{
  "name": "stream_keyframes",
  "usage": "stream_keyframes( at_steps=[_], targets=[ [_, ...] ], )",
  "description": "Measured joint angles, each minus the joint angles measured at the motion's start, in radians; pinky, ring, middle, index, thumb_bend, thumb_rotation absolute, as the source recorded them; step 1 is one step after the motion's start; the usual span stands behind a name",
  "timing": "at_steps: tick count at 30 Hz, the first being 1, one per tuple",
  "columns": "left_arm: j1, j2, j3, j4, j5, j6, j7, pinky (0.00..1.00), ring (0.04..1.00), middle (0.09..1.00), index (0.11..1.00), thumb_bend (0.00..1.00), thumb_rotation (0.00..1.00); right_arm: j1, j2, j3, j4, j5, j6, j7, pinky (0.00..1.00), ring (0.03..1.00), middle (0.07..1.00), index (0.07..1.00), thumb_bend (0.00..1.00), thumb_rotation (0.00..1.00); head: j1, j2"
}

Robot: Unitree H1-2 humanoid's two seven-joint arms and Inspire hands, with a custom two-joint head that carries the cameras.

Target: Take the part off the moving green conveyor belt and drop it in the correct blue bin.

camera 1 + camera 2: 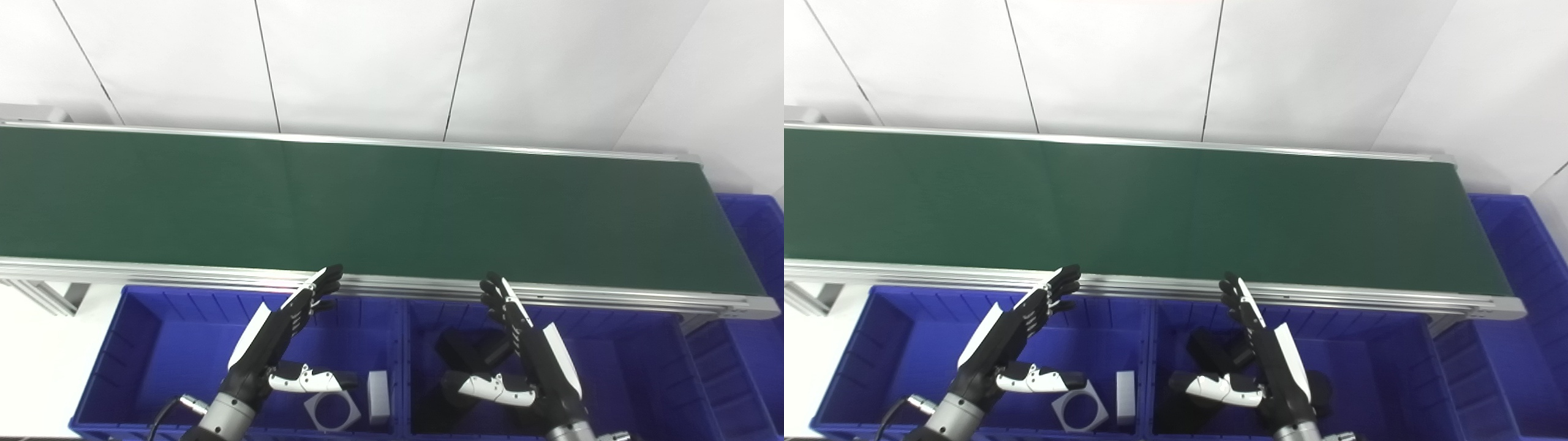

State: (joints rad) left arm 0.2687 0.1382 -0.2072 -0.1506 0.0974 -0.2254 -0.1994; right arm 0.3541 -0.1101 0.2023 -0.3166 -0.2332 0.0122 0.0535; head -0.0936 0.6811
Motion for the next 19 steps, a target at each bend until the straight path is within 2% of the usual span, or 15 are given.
stream_keyframes(
  at_steps=[19],
  targets=[
    [0.005, -0.002, 0.012, 0.003, 0.0, -0.02, 0.002, 0.83, 0.896, 0.922, 0.905, 0.81, 0.31, 0.001, 0.01, 0.007, 0.007, -0.04, -0.014, -0.002, 0.89, 0.912, 0.935, 0.968, 0.9, 0.27, -0.003, -0.008]
  ],
)
